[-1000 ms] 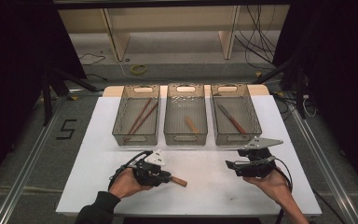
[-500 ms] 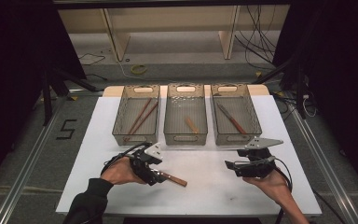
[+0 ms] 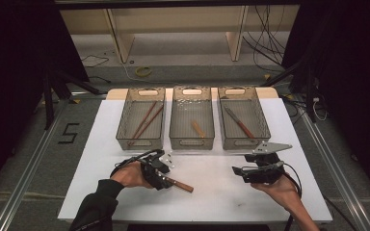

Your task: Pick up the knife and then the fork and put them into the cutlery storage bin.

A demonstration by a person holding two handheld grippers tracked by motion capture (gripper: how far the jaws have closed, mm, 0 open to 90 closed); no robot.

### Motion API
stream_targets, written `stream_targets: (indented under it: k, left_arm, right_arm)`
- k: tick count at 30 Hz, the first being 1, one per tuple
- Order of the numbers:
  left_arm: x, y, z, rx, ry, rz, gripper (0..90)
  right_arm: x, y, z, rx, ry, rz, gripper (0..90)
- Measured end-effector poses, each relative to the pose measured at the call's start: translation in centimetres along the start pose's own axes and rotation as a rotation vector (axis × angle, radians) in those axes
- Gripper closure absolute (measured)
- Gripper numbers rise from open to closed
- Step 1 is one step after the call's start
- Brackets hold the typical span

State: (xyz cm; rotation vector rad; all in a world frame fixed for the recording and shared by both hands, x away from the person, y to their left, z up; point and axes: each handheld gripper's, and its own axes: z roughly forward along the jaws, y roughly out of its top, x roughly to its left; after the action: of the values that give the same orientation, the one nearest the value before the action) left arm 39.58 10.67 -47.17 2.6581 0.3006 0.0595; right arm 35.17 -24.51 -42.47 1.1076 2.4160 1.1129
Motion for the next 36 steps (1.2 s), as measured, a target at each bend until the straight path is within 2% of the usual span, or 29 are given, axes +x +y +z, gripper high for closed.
stream_targets:
  k: [14,20,24,36]
  left_arm:
    - [-0.9,0.5,-0.1,0.042,-0.015,0.097,66.8]
    - [-1.0,0.5,-0.1,0.038,-0.034,0.118,74.5]
    - [-1.0,0.4,-0.2,0.035,-0.035,0.121,76.2]
    - [-1.2,0.8,-0.7,0.035,-0.044,0.096,76.6]
  right_arm:
    - [-0.1,0.0,-0.2,-0.002,-0.004,0.003,33.7]
    - [-0.1,0.0,-0.2,-0.003,-0.003,0.005,33.8]
    - [0.0,0.0,-0.2,-0.002,-0.002,0.006,34.0]
    - [0.1,0.0,-0.2,-0.005,0.005,0.000,34.2]
